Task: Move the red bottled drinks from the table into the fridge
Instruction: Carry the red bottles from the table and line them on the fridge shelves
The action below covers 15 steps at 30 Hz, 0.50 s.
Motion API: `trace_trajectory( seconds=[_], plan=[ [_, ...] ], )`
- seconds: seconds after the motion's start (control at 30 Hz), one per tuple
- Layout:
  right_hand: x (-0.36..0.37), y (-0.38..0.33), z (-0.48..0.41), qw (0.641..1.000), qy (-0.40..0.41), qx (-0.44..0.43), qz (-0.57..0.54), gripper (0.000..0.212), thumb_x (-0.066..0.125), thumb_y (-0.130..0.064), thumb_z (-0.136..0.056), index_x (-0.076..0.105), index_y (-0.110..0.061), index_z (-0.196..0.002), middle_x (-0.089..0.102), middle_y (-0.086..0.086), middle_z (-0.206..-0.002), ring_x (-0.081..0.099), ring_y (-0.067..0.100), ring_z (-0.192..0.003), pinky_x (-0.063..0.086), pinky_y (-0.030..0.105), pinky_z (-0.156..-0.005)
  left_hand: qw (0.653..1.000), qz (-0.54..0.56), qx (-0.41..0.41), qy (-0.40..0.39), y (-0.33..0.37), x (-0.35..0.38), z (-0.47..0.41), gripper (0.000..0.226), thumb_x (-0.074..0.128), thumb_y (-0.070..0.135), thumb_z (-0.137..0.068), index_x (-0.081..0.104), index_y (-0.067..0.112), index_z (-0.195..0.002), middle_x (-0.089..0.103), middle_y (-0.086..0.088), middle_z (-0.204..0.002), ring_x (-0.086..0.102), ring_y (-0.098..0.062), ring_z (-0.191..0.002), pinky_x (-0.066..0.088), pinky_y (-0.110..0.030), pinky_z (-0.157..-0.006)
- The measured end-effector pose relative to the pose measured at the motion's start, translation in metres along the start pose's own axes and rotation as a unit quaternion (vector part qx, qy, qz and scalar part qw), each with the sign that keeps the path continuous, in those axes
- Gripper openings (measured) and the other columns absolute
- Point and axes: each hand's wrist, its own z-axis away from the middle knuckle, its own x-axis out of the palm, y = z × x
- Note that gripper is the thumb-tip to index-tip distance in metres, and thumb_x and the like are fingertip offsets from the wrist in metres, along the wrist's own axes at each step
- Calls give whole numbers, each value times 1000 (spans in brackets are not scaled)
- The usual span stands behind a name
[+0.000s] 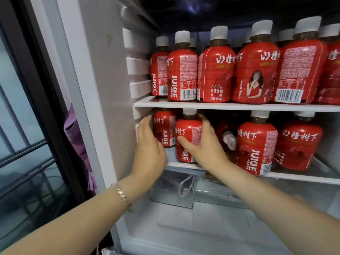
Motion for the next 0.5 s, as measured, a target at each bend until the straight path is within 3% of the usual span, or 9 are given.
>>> trace_trajectory(
  seconds=[0.1,0.17,0.23,0.27,0.33,0.37,0.43,0.5],
  plan=[
    [25,-7,0,993,-110,4,-39,82,52,-38,-92,-4,-19,-149,28,11,-148,39,23,-131,34,39,-110,1000,6,1,10,1,-9,8,55,38,-6,-92,24,9,-144,24,-4,-147,25,3,-126,13,11,-92],
    [43,-5,-6,982,-185,37,7,82,41,-47,-95,-16,-20,-148,16,15,-154,27,31,-139,26,46,-114,1000,-9,17,-5,1,-9,6,56,39,-3,-92,24,10,-145,22,-5,-150,23,2,-128,11,10,-94],
    [49,-5,-10,968,-244,50,39,83,42,-46,-93,-13,-18,-149,7,13,-157,15,31,-143,20,45,-116,998,-55,35,-20,2,-9,3,55,38,5,-93,25,13,-146,19,-4,-153,20,-4,-134,9,-2,-104],
    [47,-5,-12,965,-255,51,17,84,49,-37,-91,-7,-16,-150,11,9,-156,18,26,-142,21,38,-116,994,-94,46,-23,0,-8,1,53,37,13,-93,27,14,-146,20,-6,-154,21,-12,-138,12,-12,-108],
    [37,-4,-16,964,-234,81,-96,73,53,-5,-85,16,-11,-148,38,4,-139,40,18,-125,34,23,-103,978,-193,82,-23,-7,-2,0,55,36,30,-92,33,13,-144,24,-18,-151,26,-32,-138,23,-36,-111],
    [33,-5,-17,959,-200,117,-163,67,48,6,-84,26,-12,-145,48,6,-126,46,17,-114,39,23,-97,964,-243,102,-26,-12,1,-1,58,37,37,-90,34,13,-142,26,-23,-149,28,-38,-137,24,-44,-109],
    [33,-2,-30,952,-108,171,-229,61,42,9,-85,34,-13,-141,53,6,-121,48,17,-109,40,30,-102,944,-303,131,-10,-23,9,-3,61,43,42,-86,33,15,-140,25,-26,-146,23,-39,-136,19,-48,-108],
    [40,1,-46,960,-103,193,-176,55,42,5,-85,39,-14,-137,53,5,-123,49,20,-114,40,33,-102,936,-317,155,19,-29,14,-6,63,58,36,-82,34,15,-137,22,-21,-144,19,-37,-133,15,-49,-107]
  ],
)
